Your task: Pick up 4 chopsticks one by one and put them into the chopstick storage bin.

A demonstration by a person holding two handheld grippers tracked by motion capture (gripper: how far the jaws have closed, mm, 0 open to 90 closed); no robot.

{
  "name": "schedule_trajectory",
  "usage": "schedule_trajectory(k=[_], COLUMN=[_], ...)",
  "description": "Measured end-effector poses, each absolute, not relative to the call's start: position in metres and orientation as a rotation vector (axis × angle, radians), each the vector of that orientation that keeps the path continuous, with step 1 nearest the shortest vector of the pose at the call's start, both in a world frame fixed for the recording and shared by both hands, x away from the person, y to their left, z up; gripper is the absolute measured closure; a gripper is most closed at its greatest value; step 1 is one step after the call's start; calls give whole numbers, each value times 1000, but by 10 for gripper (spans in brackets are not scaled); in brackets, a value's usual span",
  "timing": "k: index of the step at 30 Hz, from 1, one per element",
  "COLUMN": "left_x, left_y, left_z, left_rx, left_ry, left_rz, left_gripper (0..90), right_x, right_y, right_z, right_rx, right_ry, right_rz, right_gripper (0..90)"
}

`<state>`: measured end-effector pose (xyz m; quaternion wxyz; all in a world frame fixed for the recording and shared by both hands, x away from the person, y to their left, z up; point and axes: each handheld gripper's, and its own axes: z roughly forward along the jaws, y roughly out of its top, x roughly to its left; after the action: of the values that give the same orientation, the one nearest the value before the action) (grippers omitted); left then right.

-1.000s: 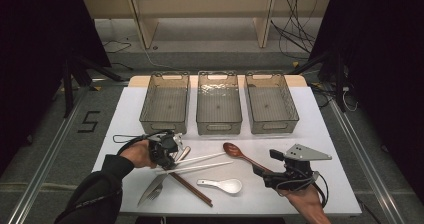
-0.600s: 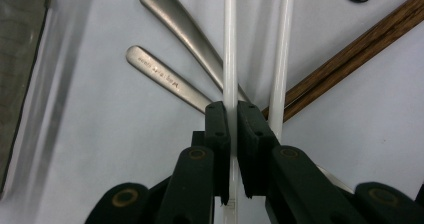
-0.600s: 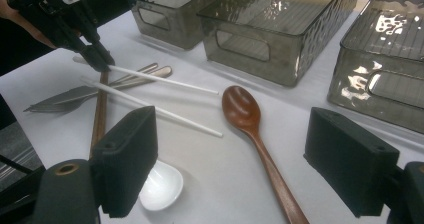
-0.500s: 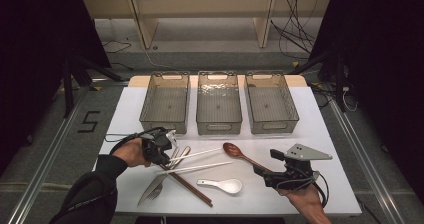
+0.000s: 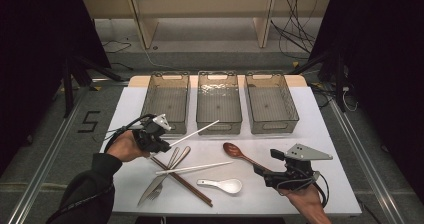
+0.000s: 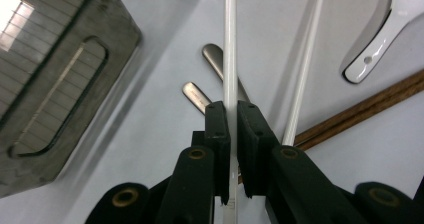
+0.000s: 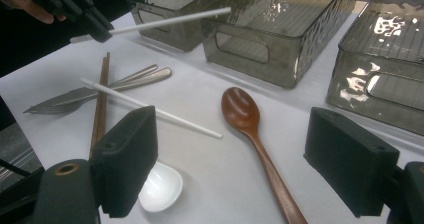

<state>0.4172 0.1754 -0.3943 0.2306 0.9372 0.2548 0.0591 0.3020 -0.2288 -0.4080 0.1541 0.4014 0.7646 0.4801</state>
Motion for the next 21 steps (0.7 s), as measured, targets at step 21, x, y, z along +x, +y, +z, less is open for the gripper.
schedule_trajectory(k=[21], left_x=[437], left_y=[197], left_z=[-368], left_rx=[2327], left_ry=[874], left_rz=[331], left_gripper=[837], right_x=[303], right_y=[-229], right_z=[-408], right_rx=[1154], right_ry=[2191], right_rz=[1373], right_gripper=[219])
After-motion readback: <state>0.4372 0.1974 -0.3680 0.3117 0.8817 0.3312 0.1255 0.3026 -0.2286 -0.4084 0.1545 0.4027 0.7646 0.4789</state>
